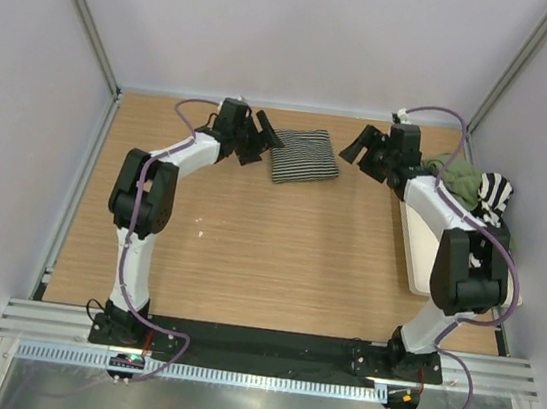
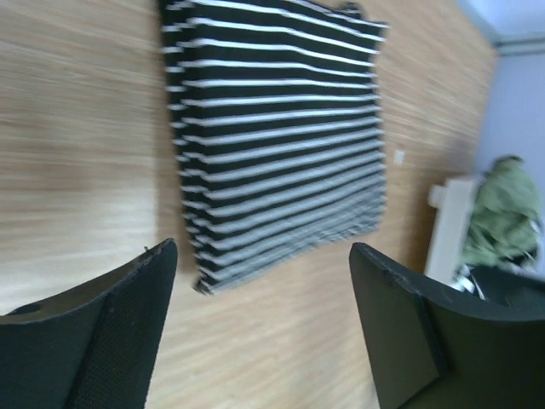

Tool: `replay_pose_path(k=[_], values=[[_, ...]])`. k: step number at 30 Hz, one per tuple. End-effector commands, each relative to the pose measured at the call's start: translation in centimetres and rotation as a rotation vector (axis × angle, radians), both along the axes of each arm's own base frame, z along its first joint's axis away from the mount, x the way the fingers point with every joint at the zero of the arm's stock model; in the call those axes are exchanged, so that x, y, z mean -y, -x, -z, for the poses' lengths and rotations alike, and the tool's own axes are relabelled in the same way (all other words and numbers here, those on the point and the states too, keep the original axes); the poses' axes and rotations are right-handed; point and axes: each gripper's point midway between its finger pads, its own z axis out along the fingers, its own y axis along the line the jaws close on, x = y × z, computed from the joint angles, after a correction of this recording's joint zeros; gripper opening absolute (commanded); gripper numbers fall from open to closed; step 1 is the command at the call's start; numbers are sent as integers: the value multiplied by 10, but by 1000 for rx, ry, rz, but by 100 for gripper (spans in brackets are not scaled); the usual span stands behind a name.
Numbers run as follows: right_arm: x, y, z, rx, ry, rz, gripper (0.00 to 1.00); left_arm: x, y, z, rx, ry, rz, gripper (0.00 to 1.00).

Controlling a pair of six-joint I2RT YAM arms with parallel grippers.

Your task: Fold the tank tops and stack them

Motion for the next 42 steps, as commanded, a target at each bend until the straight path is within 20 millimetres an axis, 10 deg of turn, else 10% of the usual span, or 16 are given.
replay_pose_path(k=[1, 11, 26, 32, 39, 42], values=[[17, 7, -29, 147, 43, 41, 77, -9, -24, 22, -30, -43, -73, 81], [39, 65, -42, 192, 81, 91, 66, 0, -56, 71, -107, -28, -124, 65], [46, 85, -53, 189, 85, 117, 61, -22, -63, 73, -139, 11, -222, 0], [73, 91, -51, 162, 138, 224, 59, -102, -49, 46, -104, 21, -346, 0], [93, 96, -52, 147, 113, 314, 56, -234, 25, 57, -125, -31, -563, 1], [92, 97, -54, 145, 103, 304, 56, -279, 57, 55, -124, -57, -685, 28]])
